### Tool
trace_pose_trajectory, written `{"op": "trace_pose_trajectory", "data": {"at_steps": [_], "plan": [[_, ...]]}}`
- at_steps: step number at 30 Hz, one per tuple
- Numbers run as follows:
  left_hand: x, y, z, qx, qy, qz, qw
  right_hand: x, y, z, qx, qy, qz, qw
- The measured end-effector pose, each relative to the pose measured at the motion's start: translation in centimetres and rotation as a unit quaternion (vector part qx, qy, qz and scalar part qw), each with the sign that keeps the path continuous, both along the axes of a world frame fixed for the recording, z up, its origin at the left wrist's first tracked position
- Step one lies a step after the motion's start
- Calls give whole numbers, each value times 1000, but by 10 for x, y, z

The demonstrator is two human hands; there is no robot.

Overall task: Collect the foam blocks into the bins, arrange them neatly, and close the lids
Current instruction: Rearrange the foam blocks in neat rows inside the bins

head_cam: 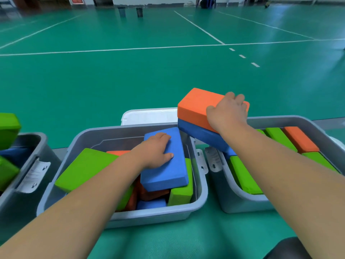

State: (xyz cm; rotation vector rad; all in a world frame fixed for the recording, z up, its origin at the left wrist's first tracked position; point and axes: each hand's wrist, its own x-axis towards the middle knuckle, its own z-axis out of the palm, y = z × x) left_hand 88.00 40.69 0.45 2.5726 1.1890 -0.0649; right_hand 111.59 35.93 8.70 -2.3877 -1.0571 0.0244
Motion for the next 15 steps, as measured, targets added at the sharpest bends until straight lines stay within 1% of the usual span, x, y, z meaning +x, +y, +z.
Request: {"op": "trace_pose_trajectory", "data": {"at_steps": [2, 6, 10, 15], "plan": [[-13, 2, 3, -3, 11, 8, 1000, -18, 5, 1, 10, -14, 37, 999], [-45, 4, 15, -25, 36, 32, 998, -54, 18, 1, 38, -16, 116, 992], [-83, 7, 25, -25, 57, 69, 996, -87, 32, -4, 24, -11, 191, 981], [-134, 9, 24, -48, 159, 155, 974, -130, 40, -16, -25, 2, 305, 952]]}}
